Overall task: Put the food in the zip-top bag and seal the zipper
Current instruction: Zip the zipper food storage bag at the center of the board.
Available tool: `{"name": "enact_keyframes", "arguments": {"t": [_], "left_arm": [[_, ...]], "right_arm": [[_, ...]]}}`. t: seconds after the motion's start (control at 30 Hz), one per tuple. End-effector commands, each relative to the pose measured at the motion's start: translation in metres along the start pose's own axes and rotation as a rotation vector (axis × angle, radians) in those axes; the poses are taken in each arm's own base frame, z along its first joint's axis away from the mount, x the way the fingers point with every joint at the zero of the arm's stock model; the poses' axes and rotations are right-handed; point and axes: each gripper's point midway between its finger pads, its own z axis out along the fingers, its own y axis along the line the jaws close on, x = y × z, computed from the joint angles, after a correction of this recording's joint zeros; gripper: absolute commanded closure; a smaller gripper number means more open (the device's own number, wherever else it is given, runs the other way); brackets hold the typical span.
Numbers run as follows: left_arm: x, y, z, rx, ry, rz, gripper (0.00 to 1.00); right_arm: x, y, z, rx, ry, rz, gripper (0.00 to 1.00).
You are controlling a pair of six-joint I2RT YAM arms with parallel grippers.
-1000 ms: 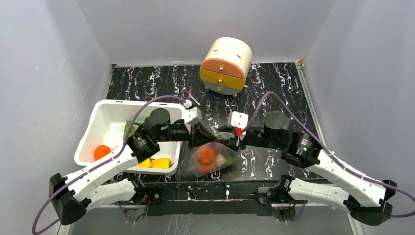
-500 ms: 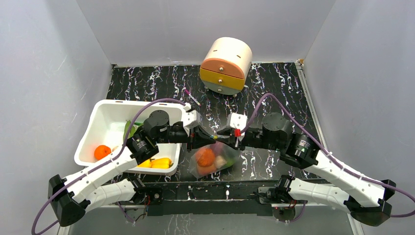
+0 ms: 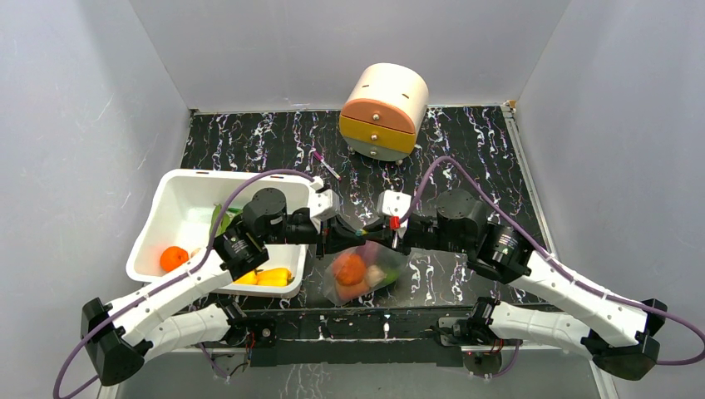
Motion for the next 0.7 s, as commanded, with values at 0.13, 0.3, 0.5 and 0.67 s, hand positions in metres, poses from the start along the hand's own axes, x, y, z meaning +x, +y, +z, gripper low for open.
{"name": "enact_keyframes", "arguments": {"t": [0.13, 0.3, 0.5, 0.67], "left_arm": [[-0.017, -0.018, -0.017, 0.032, -0.080, 0.104, 1.00], [-0.012, -0.016, -0.026, -0.012, -0.103, 0.136, 1.00], [-0.010, -0.019, -0.025, 0.004, -0.104, 0.131, 1.00], [-0.015, -0.023, -0.026, 0.023, -0.114, 0.142, 1.00]], "right_arm": [[-0.008, -0.001, -0.013, 0.016, -0.029, -0.038, 1.00], [0.011, 0.005, -0.020, 0.006, 0.039, -0.029, 1.00], [0.022, 0.010, -0.021, -0.006, 0.061, -0.003, 1.00], [0.014, 0.010, -0.020, -0.008, 0.040, -0.007, 1.00]]}}
